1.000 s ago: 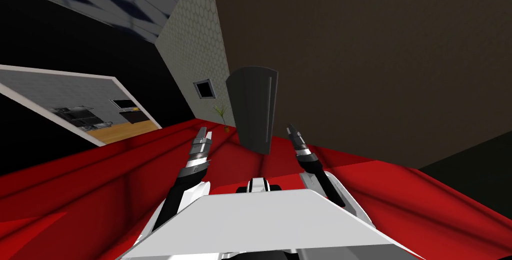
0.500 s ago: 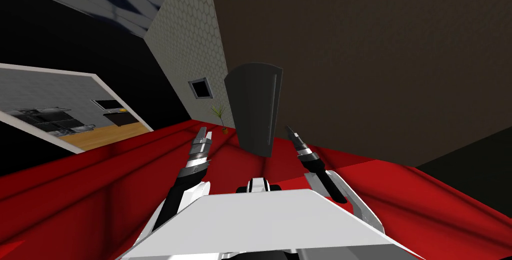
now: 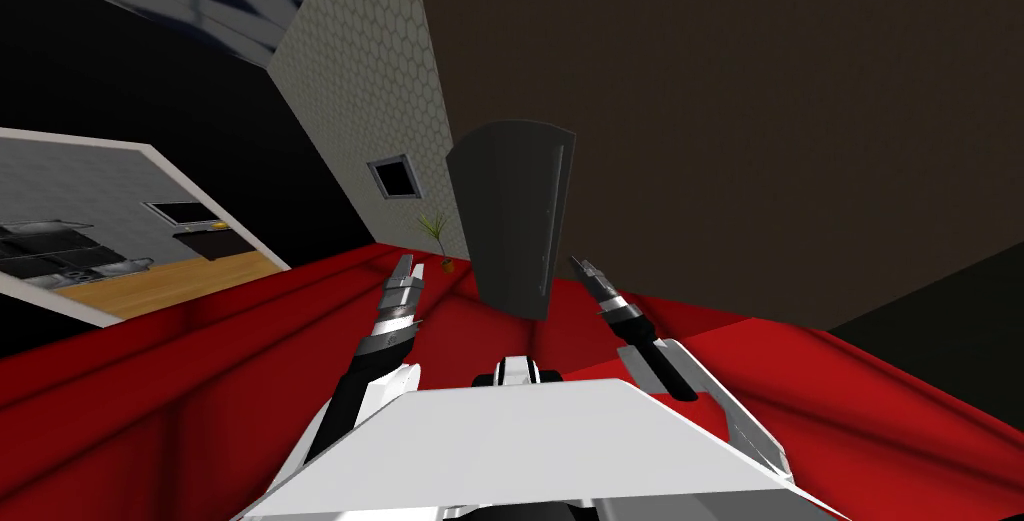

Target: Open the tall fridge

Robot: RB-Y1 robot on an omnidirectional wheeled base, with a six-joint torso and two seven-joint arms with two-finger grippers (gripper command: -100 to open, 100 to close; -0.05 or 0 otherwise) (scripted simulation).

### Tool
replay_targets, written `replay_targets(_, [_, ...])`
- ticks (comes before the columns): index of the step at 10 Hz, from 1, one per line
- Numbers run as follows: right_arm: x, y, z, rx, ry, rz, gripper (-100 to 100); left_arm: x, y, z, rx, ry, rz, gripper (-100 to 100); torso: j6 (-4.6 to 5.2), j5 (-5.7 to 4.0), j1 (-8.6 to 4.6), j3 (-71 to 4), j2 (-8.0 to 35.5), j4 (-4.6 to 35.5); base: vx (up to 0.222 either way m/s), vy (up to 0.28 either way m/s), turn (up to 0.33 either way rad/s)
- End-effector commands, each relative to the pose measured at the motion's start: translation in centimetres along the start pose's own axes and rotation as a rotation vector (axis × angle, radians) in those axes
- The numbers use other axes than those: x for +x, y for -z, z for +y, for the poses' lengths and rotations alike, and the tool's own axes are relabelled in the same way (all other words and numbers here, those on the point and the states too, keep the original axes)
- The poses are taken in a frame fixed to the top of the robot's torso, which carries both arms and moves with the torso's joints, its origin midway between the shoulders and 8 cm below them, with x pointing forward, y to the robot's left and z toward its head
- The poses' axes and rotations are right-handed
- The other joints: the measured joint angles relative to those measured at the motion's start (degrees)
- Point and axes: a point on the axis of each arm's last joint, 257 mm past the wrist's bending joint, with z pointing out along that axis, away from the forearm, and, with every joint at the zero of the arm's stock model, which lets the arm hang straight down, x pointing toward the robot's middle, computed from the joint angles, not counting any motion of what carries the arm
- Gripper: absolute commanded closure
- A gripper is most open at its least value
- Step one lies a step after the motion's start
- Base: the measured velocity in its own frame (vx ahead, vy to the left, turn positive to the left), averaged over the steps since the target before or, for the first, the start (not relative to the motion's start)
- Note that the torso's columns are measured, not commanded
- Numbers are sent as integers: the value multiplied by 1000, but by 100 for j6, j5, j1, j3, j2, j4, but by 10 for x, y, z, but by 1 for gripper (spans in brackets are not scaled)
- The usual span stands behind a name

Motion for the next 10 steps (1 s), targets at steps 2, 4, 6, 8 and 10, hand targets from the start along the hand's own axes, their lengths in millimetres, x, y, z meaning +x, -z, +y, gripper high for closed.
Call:
replay_targets(2, [5, 3, -25, 30, 185, 62, -100, 0, 0, 0, 0, 0, 0, 0, -1, -2, -9, 4, 6, 2, 125, 103, -46])
replay_targets(4, [6, 5, -44, 47, 335, 112, -100, 0, 0, 0, 0, 0, 0, 0, 0, -2, -7, -5, -10, -2, 171, 117, -78])
replay_targets(6, [4, 6, -59, 57, 449, 149, -100, 0, 0, 0, 0, 0, 0, 0, 0, -1, -4, 14, 24, 6, 90, 124, -68])
replay_targets(8, [1, 7, -75, 66, 572, 187, -100, 0, 0, 0, 0, 0, 0, 0, 0, -1, -6, 7, 10, 4, 118, 125, -60])
replay_targets(10, [-4, 8, -91, 73, 699, 223, -100, 0, 0, 0, 0, 0, 0, 0, 0, -1, -3, 1, 1, 0, 121, 122, -66])
